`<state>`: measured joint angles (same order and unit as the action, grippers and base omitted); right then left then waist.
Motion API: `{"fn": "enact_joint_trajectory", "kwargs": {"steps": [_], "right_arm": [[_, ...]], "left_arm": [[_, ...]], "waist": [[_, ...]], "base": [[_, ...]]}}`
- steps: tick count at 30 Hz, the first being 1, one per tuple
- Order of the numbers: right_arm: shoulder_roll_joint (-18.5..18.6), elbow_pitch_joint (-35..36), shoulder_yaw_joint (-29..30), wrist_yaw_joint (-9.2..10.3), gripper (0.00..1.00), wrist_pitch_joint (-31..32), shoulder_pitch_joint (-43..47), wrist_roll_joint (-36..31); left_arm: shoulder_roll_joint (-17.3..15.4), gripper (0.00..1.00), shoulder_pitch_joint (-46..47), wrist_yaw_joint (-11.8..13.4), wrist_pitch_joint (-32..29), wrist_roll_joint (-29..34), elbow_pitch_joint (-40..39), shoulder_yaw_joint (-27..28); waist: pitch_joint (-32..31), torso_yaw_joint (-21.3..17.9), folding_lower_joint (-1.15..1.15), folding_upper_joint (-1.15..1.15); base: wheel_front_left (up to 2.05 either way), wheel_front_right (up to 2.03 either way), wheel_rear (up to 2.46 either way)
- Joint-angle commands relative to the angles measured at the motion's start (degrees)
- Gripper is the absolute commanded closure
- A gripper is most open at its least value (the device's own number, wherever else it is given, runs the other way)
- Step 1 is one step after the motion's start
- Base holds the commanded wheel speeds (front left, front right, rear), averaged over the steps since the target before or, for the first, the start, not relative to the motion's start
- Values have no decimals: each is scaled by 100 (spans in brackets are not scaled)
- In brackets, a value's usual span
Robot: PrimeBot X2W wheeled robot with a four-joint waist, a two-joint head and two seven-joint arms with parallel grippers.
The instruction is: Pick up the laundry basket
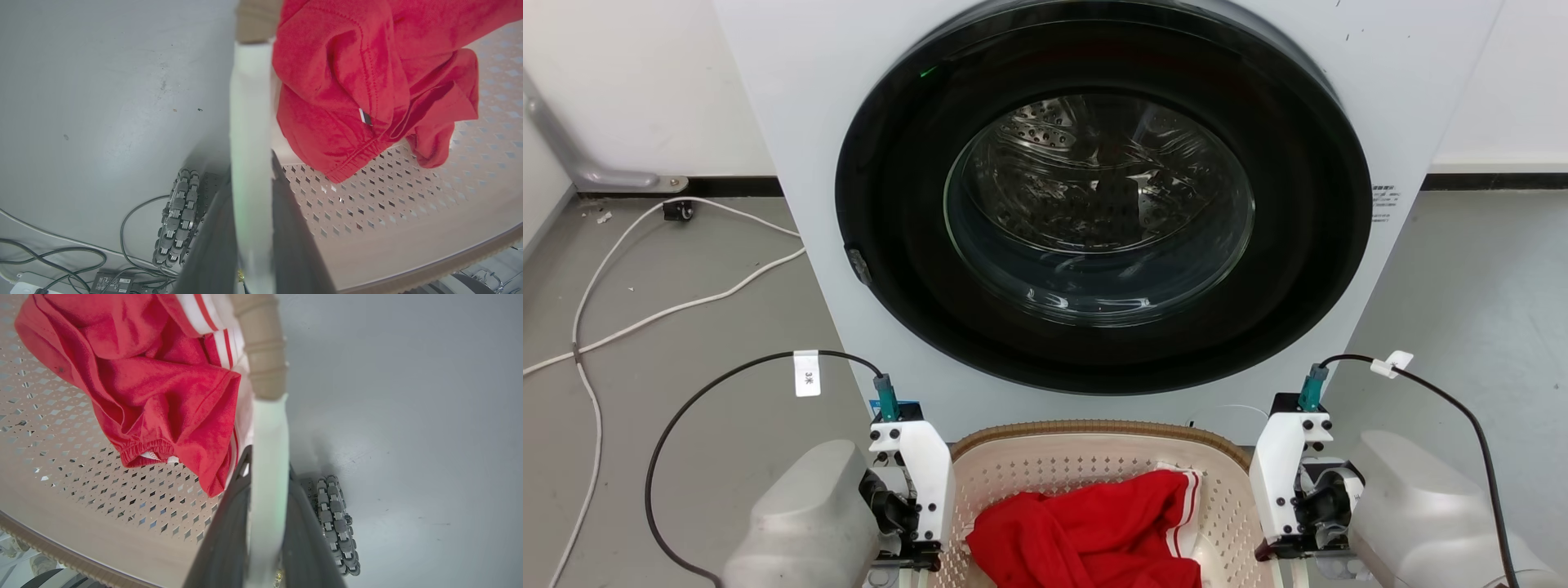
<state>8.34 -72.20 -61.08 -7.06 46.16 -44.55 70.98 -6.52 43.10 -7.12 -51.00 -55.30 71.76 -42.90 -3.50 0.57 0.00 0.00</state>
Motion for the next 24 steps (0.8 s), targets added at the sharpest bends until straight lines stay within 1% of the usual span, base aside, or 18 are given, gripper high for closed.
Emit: {"fn": "enact_joint_trajectory", "kwargs": {"steps": [1, 24], "right_arm": [[-263, 116, 20, -79, 100, -33, 10, 76], [-275, 73, -35, -79, 100, -61, -2, 121]], "left_arm": [[242, 100, -13, -65, 29, -102, -133, 2], [192, 100, -2, -65, 106, -265, -196, -151]], "waist": [[-3, 4, 0, 0], [-5, 0, 0, 0]], "base": [[0, 0, 0], [0, 0, 0]]}}
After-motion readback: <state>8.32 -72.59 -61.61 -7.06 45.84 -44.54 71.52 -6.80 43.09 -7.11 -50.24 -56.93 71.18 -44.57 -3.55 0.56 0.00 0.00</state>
